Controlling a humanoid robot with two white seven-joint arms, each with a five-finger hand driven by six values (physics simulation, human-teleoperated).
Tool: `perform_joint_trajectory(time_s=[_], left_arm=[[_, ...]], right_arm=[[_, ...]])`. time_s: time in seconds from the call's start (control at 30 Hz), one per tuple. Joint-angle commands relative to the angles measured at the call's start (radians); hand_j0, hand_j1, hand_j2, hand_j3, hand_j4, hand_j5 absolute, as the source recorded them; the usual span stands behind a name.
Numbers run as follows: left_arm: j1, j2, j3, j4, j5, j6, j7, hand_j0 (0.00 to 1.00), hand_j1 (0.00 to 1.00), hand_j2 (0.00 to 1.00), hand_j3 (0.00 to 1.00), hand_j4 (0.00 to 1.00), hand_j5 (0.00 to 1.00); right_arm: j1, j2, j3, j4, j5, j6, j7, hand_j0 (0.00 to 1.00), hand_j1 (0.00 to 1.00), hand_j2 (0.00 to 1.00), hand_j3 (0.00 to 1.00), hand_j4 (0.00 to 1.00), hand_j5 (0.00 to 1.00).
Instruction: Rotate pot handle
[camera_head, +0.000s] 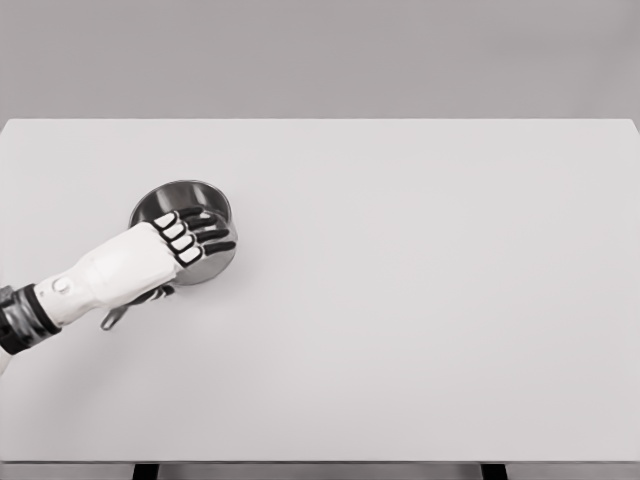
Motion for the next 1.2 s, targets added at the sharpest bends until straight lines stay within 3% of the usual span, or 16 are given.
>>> perform_joint_trajectory(time_s=[0.0,1.17], left_arm=[[0.002,0.007,0.004,0.005,0.007,0.000,0.008,1.00,1.00,1.00,1.00,1.00,1.00],[0.009,0.048,0.105,0.125,0.007,0.000,0.010,1.00,1.00,1.00,1.00,1.00,1.00]], right_arm=[[0.000,0.000,0.000,0.000,-0.001,0.000,0.000,1.00,1.00,1.00,1.00,1.00,1.00],[0.000,0.000,0.000,0.000,-0.001,0.000,0.000,1.00,1.00,1.00,1.00,1.00,1.00]])
